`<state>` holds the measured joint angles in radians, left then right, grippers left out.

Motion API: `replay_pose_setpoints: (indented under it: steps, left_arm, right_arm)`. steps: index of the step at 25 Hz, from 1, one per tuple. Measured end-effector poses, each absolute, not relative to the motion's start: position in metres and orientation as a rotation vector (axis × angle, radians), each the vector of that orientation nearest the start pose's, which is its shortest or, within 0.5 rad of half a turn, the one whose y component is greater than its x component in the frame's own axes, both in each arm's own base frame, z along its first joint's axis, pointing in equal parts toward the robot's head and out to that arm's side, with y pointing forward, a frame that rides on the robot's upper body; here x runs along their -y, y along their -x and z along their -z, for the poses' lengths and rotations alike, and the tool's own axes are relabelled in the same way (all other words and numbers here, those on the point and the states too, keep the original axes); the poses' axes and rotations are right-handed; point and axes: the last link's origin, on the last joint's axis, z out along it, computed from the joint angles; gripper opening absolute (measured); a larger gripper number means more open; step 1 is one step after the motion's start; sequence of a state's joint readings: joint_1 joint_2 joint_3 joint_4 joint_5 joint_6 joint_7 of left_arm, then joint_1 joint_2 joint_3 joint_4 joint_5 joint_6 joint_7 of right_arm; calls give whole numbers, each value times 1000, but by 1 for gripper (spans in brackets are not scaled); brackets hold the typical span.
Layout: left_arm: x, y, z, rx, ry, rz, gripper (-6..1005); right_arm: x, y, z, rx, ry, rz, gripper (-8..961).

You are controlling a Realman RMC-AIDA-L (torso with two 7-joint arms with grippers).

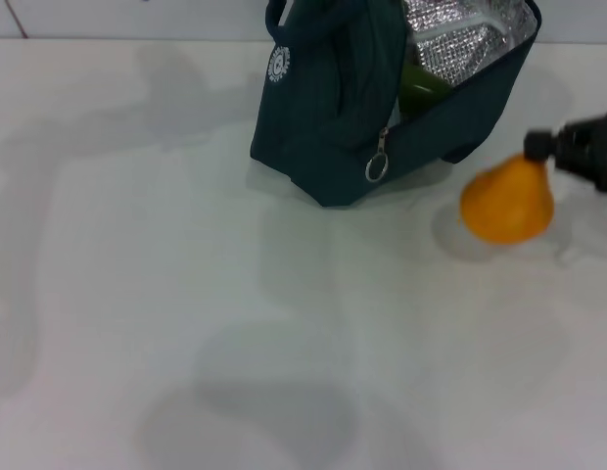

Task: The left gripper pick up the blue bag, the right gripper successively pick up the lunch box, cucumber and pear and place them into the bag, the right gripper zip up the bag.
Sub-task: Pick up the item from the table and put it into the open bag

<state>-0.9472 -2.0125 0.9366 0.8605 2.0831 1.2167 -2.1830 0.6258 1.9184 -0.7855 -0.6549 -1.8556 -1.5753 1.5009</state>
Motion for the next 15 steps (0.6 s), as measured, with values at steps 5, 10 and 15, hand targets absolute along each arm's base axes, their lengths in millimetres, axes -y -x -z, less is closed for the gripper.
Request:
replay_pose_setpoints:
  steps: [5, 10, 15]
  left_arm:
    - [-460, 93, -33, 802, 2596, 521, 36]
    - [-459, 93, -30, 807, 2604, 521, 37]
    - [-455, 94, -28, 823, 2624, 518, 36]
  right_arm:
    - [-380, -207, -87, -357, 2656, -862, 51]
    - [-398, -179, -104, -200, 2559, -951, 59]
    - [-419, -163, -107, -109, 2453, -929, 68]
